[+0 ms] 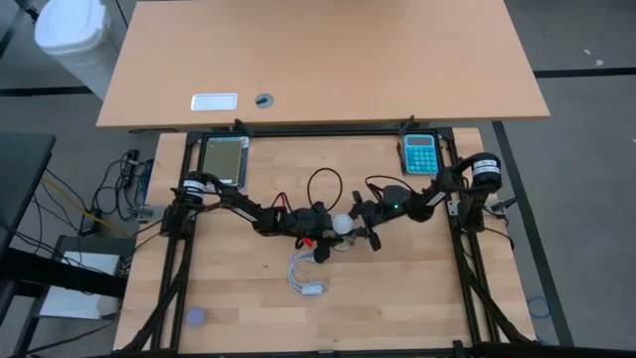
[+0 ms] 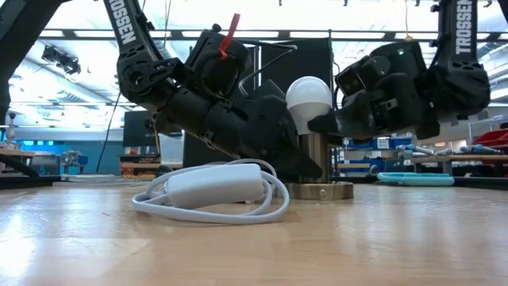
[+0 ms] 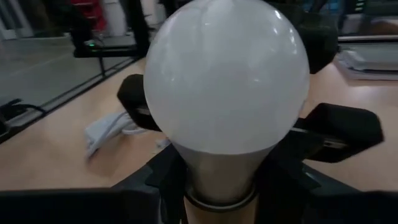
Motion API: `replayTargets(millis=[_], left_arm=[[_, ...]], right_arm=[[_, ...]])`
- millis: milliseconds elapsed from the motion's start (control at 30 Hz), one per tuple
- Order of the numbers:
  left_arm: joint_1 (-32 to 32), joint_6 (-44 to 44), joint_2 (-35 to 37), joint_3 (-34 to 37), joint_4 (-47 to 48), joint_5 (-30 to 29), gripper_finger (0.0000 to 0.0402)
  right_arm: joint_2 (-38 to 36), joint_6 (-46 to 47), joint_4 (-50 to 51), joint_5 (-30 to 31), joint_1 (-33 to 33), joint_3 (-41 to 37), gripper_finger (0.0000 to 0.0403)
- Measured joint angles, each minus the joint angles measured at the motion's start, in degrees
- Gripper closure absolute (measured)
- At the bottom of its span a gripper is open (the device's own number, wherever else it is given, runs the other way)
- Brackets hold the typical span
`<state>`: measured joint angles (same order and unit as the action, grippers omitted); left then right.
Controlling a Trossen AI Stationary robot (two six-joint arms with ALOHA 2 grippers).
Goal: Screw lightbulb
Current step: Insert the white lightbulb into the silver lamp
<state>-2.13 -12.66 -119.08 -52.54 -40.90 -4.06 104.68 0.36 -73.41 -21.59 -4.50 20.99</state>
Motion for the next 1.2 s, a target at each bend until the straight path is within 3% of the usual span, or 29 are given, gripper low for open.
replayTargets(millis=[600, 1067, 1200], left_arm=[[-0.1, -3.3, 0.0, -0.1, 1.2, -10.9, 0.0184], [-0.2, -6.4, -0.1, -0.1, 1.2, -17.3, 0.0184], [-0.2, -6.0, -0.1, -0.1, 1.1, -17.2, 0.0184]], right_arm=[[0.2, 2.0, -0.6, 33.3, 11.3, -0.2, 0.0236], [0.3, 9.3, 8.9, 54.5, 17.0, 5.6, 0.0235], [0.3, 9.2, 9.0, 55.4, 17.4, 5.7, 0.0235]])
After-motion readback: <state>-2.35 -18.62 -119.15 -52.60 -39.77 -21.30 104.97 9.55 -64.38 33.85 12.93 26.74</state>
